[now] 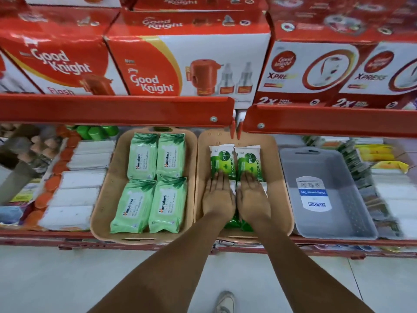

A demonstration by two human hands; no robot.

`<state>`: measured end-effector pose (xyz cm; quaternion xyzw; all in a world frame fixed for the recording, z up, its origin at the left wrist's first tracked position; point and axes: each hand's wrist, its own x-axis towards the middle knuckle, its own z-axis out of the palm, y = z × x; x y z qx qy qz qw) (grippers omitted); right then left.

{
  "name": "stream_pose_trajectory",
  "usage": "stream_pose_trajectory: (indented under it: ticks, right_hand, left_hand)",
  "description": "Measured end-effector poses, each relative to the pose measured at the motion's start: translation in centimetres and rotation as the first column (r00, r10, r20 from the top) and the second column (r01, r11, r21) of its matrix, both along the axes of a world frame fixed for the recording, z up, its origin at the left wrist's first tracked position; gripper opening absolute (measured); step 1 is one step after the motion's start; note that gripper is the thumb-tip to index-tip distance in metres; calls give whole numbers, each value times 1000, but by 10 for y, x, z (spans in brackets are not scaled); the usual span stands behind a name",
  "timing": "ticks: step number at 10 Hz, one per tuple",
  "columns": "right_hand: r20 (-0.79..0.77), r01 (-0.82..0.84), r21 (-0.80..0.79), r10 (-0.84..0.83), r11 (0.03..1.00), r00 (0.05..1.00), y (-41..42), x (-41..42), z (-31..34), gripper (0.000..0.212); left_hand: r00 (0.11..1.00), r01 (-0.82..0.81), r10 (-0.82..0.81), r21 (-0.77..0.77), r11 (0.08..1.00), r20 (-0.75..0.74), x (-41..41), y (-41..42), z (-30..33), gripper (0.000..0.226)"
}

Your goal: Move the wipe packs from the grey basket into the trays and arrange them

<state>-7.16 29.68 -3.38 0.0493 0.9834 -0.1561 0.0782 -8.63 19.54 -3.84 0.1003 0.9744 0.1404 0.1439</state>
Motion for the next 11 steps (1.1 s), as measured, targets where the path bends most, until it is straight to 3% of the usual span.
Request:
stream_pose_trajectory:
  ticks: [3, 4, 6, 9, 10, 11]
  right_hand:
    - [40, 12, -62, -9, 998, 999, 8, 6, 4, 57]
    - [157, -49, -36, 54, 998, 986, 15, 16, 11, 58]
    - [303, -182, 18, 168, 983, 938, 22, 31, 22, 59]
    - [372, -170, -8, 160, 985, 914, 21, 36, 29, 59]
    - [289, -83, -62, 97, 995, 952, 17, 43, 40, 53]
    - [-97, -14, -37, 10, 999, 995, 11, 55, 60, 33]
  left_hand:
    - [999, 30, -29, -19, 999, 16, 5, 2, 11, 56]
    - [988, 129, -125, -42, 991, 87, 15, -1, 20, 55]
    - [968, 180, -156, -106, 978, 199, 36, -6, 18, 57]
    - [945, 185, -151, -93, 978, 290, 38, -7, 32, 57]
    - [963, 141, -121, -65, 988, 242, 43, -8, 43, 55]
    - [992, 113, -112, 4, 994, -65, 53, -12, 63, 45]
